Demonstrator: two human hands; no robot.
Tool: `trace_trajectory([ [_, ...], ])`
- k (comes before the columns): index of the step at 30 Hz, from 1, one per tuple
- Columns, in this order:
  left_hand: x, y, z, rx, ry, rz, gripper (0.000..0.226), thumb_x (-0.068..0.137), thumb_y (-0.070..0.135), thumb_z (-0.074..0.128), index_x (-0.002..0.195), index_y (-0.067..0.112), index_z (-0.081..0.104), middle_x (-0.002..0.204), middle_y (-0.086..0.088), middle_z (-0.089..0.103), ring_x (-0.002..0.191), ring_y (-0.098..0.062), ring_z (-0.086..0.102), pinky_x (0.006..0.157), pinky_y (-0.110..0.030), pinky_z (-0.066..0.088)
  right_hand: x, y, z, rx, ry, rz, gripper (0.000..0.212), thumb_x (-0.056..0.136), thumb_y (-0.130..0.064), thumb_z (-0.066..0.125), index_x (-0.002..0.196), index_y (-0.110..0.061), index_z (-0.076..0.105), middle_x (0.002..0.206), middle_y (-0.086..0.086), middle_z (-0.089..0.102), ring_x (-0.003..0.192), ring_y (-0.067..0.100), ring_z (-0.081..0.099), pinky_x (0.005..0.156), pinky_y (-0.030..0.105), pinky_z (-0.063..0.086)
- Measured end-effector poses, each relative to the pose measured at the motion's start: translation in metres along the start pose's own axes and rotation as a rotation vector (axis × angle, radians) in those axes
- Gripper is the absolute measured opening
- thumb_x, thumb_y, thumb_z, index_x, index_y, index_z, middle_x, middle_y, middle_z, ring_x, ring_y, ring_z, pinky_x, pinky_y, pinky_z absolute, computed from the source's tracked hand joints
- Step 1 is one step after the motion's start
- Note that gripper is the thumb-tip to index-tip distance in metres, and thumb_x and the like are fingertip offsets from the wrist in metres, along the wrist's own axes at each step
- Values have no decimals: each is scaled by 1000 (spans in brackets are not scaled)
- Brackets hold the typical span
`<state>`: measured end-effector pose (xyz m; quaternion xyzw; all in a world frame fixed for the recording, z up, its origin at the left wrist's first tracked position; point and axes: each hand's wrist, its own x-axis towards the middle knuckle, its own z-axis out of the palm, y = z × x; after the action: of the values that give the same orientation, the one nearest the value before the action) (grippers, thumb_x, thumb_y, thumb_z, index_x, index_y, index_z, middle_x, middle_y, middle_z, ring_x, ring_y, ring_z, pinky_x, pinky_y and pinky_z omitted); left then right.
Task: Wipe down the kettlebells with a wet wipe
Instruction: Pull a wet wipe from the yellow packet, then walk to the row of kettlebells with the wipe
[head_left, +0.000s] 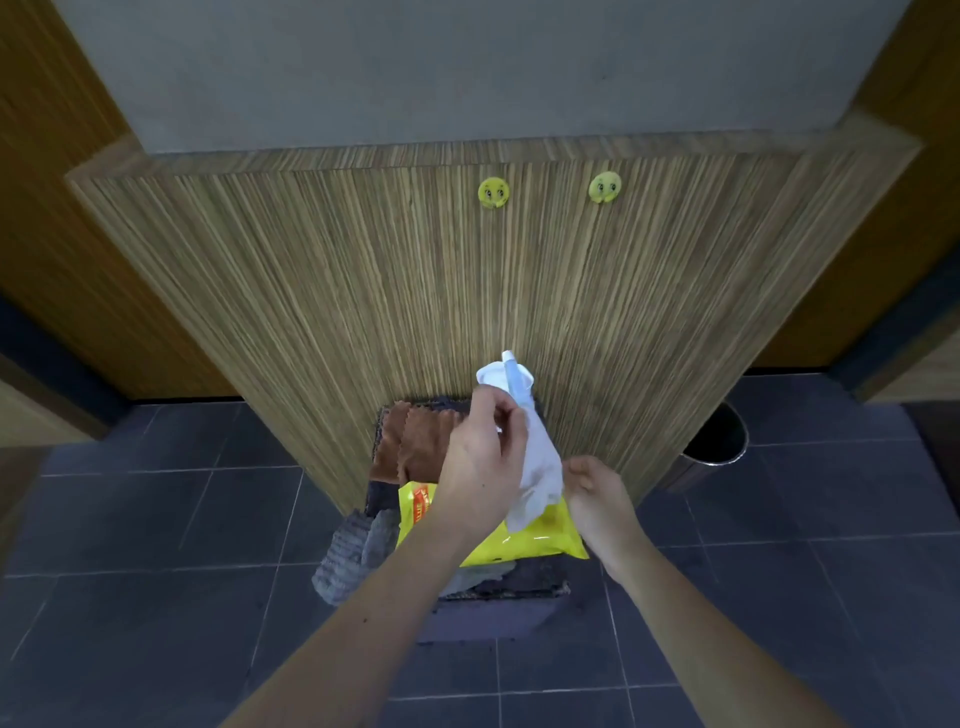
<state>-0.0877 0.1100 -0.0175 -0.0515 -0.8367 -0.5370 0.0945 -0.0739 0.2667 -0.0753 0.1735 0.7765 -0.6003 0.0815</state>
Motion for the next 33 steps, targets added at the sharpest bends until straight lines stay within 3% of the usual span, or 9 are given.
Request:
trace_trajectory([
  [3,6,33,10,3,-42,29,13,108,19,56,98,24,50,68,5,58,59,-11,56,58,-23,43,-7,-19,-36,42,14,30,43,85,-57,66,91,-15,72,94,4,79,98,24,74,94,48,57],
  [8,16,111,30,-156,-150,-52,20,96,26,78,99,23,59,82,0,70,71,-1,61,70,-13,44,-44,-67,-117,-4,145,-18,33,103,-43,58,94,-14,69,90,-6,70,88,14,65,71,26,44],
  [11,16,167,47,-123,-230,-45,39,77,32,94,99,34,62,72,11,63,68,-5,57,68,-20,49,-81,-84,-185,-117,210,-53,27,104,-46,54,113,-23,66,108,-11,70,103,8,65,75,21,44],
  [14,2,228,67,-85,-350,69,31,76,22,92,98,28,70,70,10,57,66,-4,52,68,-22,46,-133,-94,-260,-306,335,-97,37,104,-50,52,130,-25,59,125,-8,65,112,10,60,89,26,44],
  [16,-19,272,84,-13,-423,179,16,85,18,84,88,24,69,76,3,61,69,-8,54,68,-28,45,-182,-97,-316,-466,411,-98,51,103,-56,48,143,-24,51,140,-2,58,126,17,54,102,33,45],
  [21,-93,383,133,153,-578,419,22,100,30,70,83,27,58,76,6,60,66,-7,55,61,-21,39,-330,-95,-442,-736,599,-12,73,102,-65,39,160,-22,29,167,2,30,156,26,21,125,48,25],
  [24,-146,444,162,162,-618,574,32,103,29,68,79,40,50,74,17,57,69,-2,58,63,-23,43,-421,-89,-502,-789,693,21,80,98,-72,39,163,-26,23,172,2,19,160,25,7,127,49,14],
  [27,-202,499,196,88,-699,623,9,103,27,68,95,29,67,92,8,70,85,-7,67,75,-32,58,-516,-75,-557,-856,780,74,85,95,-77,39,163,-29,20,172,2,16,160,27,5,127,48,11],
  [33,-295,566,271,-34,-822,694,19,99,20,73,83,18,61,78,4,55,75,-10,56,66,-25,40,-656,-6,-629,-868,886,277,97,87,-88,33,164,-34,10,174,0,4,160,24,-7,130,47,0],
])
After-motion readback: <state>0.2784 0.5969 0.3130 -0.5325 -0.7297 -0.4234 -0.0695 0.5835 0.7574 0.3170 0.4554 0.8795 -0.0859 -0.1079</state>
